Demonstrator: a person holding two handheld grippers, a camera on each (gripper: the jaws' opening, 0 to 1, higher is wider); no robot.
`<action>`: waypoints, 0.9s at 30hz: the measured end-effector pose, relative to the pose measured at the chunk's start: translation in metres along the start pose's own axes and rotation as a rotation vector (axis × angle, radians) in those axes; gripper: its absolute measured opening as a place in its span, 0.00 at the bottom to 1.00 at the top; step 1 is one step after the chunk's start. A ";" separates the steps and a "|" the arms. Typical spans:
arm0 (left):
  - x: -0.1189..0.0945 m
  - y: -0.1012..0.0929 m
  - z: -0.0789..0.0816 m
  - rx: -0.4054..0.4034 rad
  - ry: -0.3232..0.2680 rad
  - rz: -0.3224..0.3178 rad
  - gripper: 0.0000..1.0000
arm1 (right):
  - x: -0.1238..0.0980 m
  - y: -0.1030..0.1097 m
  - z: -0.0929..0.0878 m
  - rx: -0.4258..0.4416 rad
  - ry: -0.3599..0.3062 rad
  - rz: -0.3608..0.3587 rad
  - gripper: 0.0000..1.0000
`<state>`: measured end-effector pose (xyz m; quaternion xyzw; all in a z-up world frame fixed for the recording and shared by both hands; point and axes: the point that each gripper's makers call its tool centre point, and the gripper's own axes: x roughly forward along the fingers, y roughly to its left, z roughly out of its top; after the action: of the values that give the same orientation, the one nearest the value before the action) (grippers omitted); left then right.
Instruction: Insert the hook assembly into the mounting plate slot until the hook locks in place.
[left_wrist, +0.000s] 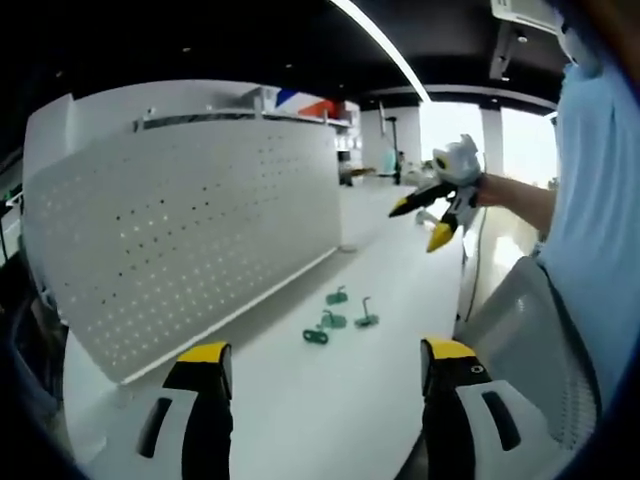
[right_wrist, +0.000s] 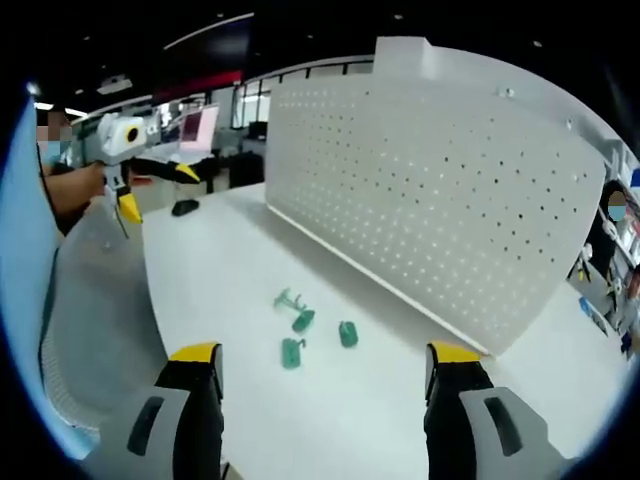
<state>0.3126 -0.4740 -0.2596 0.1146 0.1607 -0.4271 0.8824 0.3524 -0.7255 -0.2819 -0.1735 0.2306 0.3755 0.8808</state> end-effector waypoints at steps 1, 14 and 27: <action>0.001 -0.001 0.001 0.002 0.000 -0.004 0.79 | 0.000 0.000 0.000 0.000 0.001 0.000 0.84; 0.004 -0.004 0.000 0.012 0.005 -0.025 0.76 | 0.005 0.007 -0.002 0.005 0.004 0.013 0.83; -0.005 -0.006 -0.002 0.006 -0.010 -0.011 0.75 | 0.048 0.029 0.011 0.008 0.013 0.142 0.68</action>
<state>0.3048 -0.4735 -0.2599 0.1145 0.1556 -0.4329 0.8805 0.3631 -0.6726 -0.3022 -0.1556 0.2498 0.4348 0.8511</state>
